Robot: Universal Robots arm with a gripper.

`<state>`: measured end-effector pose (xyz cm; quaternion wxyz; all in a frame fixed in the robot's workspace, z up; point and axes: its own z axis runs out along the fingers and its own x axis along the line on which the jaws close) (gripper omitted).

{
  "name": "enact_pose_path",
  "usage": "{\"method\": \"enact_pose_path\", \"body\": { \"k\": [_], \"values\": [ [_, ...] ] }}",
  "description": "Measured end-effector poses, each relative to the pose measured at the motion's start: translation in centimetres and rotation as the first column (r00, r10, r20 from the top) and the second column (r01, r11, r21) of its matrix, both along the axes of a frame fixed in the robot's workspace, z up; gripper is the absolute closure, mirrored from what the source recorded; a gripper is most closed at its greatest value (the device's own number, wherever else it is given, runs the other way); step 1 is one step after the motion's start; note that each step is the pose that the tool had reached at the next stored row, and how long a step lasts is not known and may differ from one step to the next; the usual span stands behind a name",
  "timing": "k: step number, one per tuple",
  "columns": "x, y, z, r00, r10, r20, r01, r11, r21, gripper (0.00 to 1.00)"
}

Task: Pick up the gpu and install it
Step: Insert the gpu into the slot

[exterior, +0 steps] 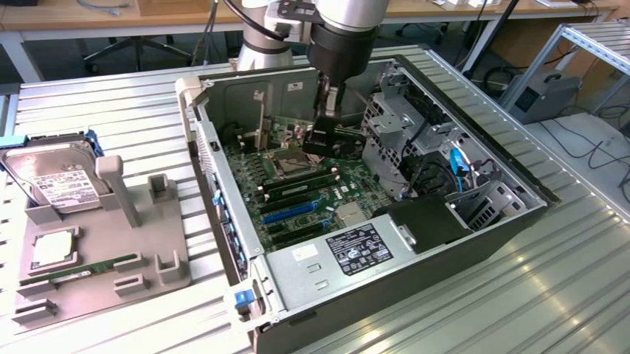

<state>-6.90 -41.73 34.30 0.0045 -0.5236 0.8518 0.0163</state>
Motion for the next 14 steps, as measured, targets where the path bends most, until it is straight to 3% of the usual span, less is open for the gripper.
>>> {"method": "enact_pose_path", "body": {
  "k": [6,14],
  "values": [
    [0.00,0.00,-0.04,0.9991,0.043,0.0000,-0.043,0.9991,-0.0007,0.73],
    [0.00,0.00,-0.10,0.9923,0.124,-0.0001,-0.124,0.9923,-0.0014,0.73]
  ]
}}
